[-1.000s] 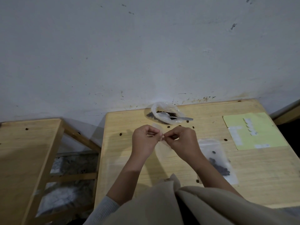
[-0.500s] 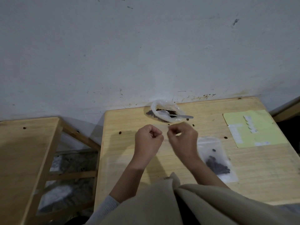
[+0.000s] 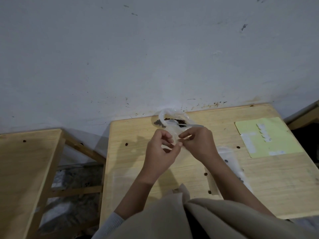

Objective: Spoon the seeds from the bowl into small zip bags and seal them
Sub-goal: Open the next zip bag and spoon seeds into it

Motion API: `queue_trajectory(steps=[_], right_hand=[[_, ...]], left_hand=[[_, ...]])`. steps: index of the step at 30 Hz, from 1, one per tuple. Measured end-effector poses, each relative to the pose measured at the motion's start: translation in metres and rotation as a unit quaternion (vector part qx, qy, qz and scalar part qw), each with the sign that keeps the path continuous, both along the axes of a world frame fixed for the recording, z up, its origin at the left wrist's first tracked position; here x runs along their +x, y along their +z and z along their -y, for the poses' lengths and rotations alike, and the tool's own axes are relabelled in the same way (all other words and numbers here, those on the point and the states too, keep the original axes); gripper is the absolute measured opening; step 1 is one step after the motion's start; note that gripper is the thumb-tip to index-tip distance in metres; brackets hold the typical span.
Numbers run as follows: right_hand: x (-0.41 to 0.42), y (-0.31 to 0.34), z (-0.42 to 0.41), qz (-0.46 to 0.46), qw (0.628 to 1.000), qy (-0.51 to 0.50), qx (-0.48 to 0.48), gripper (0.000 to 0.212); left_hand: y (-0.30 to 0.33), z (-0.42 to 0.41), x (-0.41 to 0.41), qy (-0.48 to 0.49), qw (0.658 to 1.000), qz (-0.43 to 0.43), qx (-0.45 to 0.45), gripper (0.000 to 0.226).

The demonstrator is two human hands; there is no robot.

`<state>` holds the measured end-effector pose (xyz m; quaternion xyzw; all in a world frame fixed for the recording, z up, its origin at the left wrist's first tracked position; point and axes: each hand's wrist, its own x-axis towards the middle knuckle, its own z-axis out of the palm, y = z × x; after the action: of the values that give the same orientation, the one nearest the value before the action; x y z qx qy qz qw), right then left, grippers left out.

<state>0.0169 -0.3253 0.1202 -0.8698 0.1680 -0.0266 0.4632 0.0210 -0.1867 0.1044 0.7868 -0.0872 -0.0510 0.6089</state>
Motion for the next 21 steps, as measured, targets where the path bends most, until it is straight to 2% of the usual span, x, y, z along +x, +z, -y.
queue_trajectory(steps=[2,4,6,7,12,15,17,21], right_hand=[[0.0,0.004,0.005,-0.004,0.999,-0.024,0.038,0.009],[0.0,0.007,0.009,-0.002,0.997,-0.045,0.07,0.011],[0.0,0.011,0.013,0.009,0.995,-0.052,0.087,0.016],[0.0,0.013,0.014,0.013,0.994,-0.05,0.091,0.021],[0.001,0.017,0.019,-0.013,0.994,-0.015,0.103,0.029],[0.001,0.019,0.018,-0.021,0.994,-0.005,0.109,0.029],[0.001,0.02,0.018,-0.018,0.993,0.0,0.115,0.023],[0.003,0.021,0.02,-0.052,0.995,0.029,0.082,0.008]], left_hand=[[-0.008,-0.008,-0.001,0.009,0.995,0.058,0.083,0.057],[-0.02,-0.017,0.001,-0.018,0.975,0.102,0.197,0.092],[-0.033,-0.026,0.001,-0.046,0.954,0.097,0.281,0.119],[-0.039,-0.027,0.001,-0.051,0.949,0.086,0.3,0.125],[-0.051,-0.027,-0.003,-0.016,0.952,0.085,0.295,0.119],[-0.053,-0.023,-0.005,-0.018,0.948,0.084,0.305,0.131],[-0.055,-0.021,-0.006,-0.016,0.949,0.089,0.304,0.135],[-0.059,-0.021,-0.007,-0.004,0.95,0.112,0.293,0.123]])
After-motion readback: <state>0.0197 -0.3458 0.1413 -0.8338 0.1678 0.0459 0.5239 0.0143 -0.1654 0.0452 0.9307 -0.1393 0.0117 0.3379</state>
